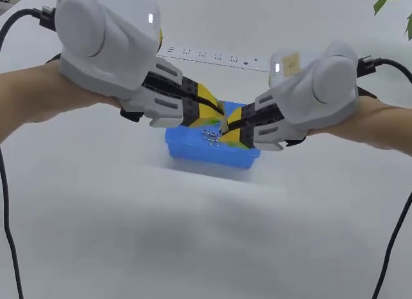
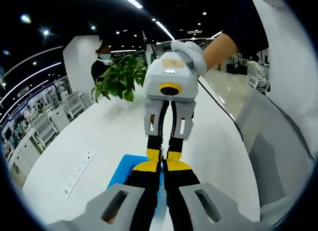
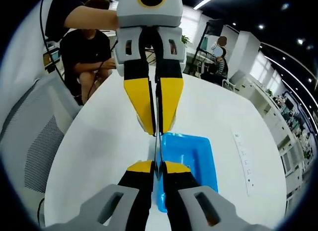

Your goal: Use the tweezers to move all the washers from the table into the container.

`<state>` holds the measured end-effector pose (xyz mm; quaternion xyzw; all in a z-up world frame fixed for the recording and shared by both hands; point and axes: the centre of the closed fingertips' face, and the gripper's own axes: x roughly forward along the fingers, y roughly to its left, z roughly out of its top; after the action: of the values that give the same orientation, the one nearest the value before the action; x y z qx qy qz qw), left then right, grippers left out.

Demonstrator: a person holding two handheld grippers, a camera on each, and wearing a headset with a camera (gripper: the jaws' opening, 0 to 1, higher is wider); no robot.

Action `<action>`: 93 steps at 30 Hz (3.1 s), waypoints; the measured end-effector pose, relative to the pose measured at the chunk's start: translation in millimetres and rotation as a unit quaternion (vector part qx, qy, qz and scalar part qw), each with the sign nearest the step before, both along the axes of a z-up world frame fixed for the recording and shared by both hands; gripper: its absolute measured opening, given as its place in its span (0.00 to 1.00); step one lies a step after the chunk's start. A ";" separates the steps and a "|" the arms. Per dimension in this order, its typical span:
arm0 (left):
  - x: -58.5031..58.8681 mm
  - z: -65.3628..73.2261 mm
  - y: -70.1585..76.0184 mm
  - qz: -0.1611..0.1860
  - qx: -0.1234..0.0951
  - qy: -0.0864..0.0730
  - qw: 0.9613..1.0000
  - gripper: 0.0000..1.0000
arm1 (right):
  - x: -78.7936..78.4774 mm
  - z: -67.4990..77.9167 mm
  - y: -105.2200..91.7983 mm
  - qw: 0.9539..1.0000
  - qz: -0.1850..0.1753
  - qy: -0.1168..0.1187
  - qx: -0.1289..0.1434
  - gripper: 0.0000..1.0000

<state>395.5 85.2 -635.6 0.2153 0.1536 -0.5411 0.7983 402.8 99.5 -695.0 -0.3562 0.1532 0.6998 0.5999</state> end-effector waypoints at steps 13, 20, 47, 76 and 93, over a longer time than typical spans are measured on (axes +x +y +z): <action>-25.6 -22.6 13.6 0.006 0.027 0.024 0.999 0.06 | -22.4 -2.4 -9.0 0.999 0.023 0.005 -0.027 0.08; -35.6 -46.9 19.8 0.002 0.064 0.036 0.997 0.06 | -33.3 -6.4 -12.6 0.998 0.037 0.010 -0.040 0.08; -19.1 -163.4 6.3 -0.005 0.151 0.129 0.980 0.06 | -21.8 -108.5 -28.7 0.992 -0.013 0.059 -0.110 0.09; -22.4 -156.3 16.7 0.030 0.162 0.140 0.976 0.26 | -17.8 -88.9 -38.6 0.994 -0.037 0.042 -0.095 0.20; -54.6 -34.6 80.0 0.201 -0.031 0.028 0.979 0.91 | -13.0 17.6 -102.5 0.973 -0.212 -0.019 0.091 0.66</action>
<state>340.9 165.2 -670.2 0.1395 0.1992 -0.3803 0.8923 389.7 -3.0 -677.4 -0.2726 0.1492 0.5609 0.7674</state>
